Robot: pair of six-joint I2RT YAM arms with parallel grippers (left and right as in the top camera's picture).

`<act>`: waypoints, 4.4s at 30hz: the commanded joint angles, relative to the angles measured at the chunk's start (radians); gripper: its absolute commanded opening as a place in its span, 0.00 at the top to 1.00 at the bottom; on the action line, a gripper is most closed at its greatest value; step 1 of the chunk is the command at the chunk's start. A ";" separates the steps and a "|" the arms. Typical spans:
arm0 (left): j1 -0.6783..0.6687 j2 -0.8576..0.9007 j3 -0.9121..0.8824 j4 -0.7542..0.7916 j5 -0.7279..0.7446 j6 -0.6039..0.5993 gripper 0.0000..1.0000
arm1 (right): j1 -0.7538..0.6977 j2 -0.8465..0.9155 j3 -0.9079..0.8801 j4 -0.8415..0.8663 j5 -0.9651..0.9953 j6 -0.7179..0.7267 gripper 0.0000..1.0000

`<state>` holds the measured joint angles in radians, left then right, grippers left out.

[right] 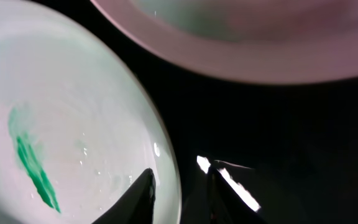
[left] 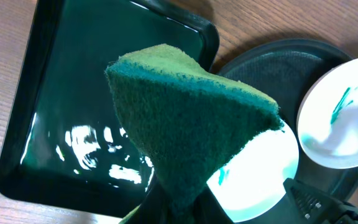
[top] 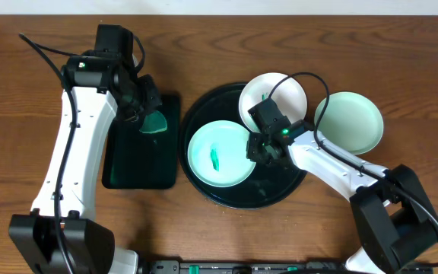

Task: Clean dirty plates on tray and stack at the side
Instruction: 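Grasp the rim of the lower pale green plate with right gripper, then scrub the held plate with the sponge in left gripper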

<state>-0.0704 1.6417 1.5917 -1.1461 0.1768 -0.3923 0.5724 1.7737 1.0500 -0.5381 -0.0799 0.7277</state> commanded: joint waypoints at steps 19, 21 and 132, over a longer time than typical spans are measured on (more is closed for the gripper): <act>-0.135 0.005 -0.136 0.066 -0.006 0.043 0.93 | -0.023 0.138 0.015 0.099 -0.105 -0.060 0.99; -0.159 0.005 -0.188 0.104 -0.006 0.043 0.93 | -0.023 0.138 0.015 0.097 -0.107 -0.060 0.99; -0.367 0.253 -0.400 0.613 -0.305 -0.079 0.93 | -0.021 0.138 0.016 0.100 -0.139 -0.064 0.99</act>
<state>-0.4648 1.8744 1.1778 -0.5327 0.2115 -0.3294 0.5457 1.8805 1.0771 -0.4271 -0.2340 0.6693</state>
